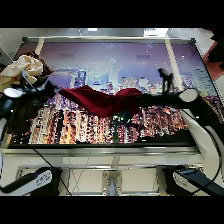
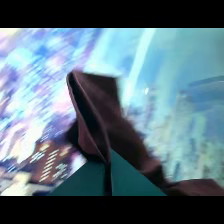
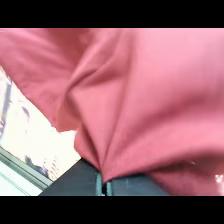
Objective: Fold the shirts.
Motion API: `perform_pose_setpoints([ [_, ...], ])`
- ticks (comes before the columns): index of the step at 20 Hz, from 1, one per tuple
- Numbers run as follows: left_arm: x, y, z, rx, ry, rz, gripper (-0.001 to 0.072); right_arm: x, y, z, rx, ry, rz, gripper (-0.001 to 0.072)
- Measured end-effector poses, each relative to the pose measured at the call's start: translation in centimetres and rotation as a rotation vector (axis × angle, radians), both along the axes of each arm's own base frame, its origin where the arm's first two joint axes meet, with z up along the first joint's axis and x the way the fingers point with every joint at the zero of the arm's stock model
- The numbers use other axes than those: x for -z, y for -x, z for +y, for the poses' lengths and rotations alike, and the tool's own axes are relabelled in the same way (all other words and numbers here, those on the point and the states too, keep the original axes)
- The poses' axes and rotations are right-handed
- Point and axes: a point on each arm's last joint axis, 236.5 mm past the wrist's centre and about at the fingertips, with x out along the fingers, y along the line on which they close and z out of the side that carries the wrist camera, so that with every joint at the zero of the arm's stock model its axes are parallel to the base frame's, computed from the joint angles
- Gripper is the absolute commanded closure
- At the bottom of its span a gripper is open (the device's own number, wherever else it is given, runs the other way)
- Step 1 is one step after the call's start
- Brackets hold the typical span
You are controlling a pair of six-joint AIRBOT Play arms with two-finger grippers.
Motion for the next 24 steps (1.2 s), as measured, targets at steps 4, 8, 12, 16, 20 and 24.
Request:
perform_pose_setpoints([
  [4, -18.7, 4.7, -0.5, 0.034, -0.21, -0.428, 0.0695, -12.3, 2.1, -5.7, 0.098, 0.053, -0.247, 0.0687],
  [8, -32.4, 13.3, -1.1, -0.019, -0.375, -0.748, 0.0696, -25.6, 6.7, -10.3, 0.245, 0.158, -0.589, 0.0689],
  [12, -36.7, 16.9, -1.8, -0.007, -0.445, -0.817, 0.0696, -32.3, 9.0, -11.4, 0.295, 0.224, -0.763, 0.0689],
  [16, -28.4, 11.7, -1.0, 0.097, -0.447, -0.513, 0.0695, -27.0, 4.4, -11.2, 0.22, 0.158, -0.567, 0.0687],
  [20, -16.5, 4.3, 0.1, 0.146, -0.407, -0.223, 0.0696, -13.4, -2.7, -8.7, 0.109, 0.091, -0.234, 0.0688],
  [24, -7.9, -4.1, 1.0, 0.046, -0.36, -0.132, 0.0694, -1.3, -10.0, -6.5, 0.155, 0.092, -0.102, 0.0686],
])
